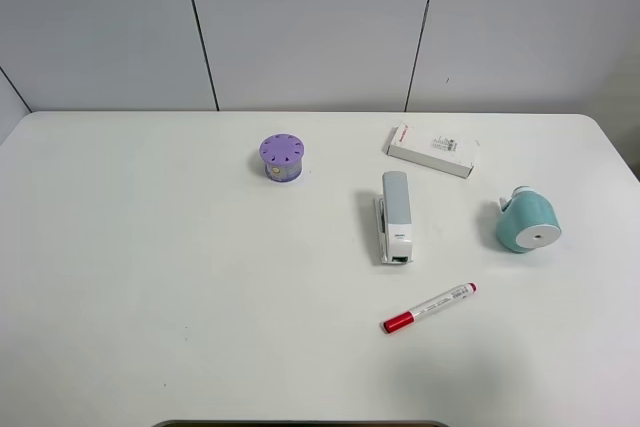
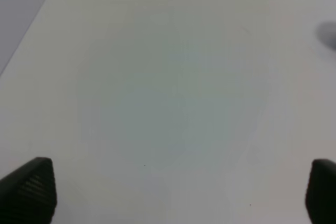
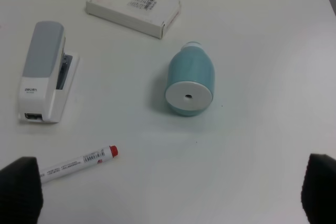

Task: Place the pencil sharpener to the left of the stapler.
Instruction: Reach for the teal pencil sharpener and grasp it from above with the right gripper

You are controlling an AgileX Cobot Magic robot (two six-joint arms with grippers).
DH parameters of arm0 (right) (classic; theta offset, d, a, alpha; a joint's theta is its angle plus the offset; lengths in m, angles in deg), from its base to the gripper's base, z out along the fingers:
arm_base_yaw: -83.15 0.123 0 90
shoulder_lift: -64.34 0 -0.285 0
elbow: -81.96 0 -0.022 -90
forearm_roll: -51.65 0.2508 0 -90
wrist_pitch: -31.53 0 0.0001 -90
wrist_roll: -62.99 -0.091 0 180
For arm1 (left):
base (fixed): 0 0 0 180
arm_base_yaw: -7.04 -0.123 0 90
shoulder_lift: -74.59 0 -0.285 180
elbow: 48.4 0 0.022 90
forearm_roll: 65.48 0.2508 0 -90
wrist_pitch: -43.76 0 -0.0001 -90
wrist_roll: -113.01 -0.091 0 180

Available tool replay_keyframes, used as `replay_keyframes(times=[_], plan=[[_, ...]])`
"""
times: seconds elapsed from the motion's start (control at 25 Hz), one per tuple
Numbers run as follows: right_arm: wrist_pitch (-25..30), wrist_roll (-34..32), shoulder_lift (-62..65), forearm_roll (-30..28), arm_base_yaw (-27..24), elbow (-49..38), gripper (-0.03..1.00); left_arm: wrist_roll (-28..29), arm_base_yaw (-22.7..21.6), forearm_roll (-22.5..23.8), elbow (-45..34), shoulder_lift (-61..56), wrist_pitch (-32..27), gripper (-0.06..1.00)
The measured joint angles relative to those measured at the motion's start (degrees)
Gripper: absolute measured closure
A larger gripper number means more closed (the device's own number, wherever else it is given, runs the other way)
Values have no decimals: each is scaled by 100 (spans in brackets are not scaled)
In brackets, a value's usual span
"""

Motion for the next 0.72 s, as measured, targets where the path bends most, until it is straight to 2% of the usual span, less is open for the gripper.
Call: replay_keyframes(times=[0.72], plan=[[0,0,0,0,0,0,-2,0,0,0,0,0,0,-1]])
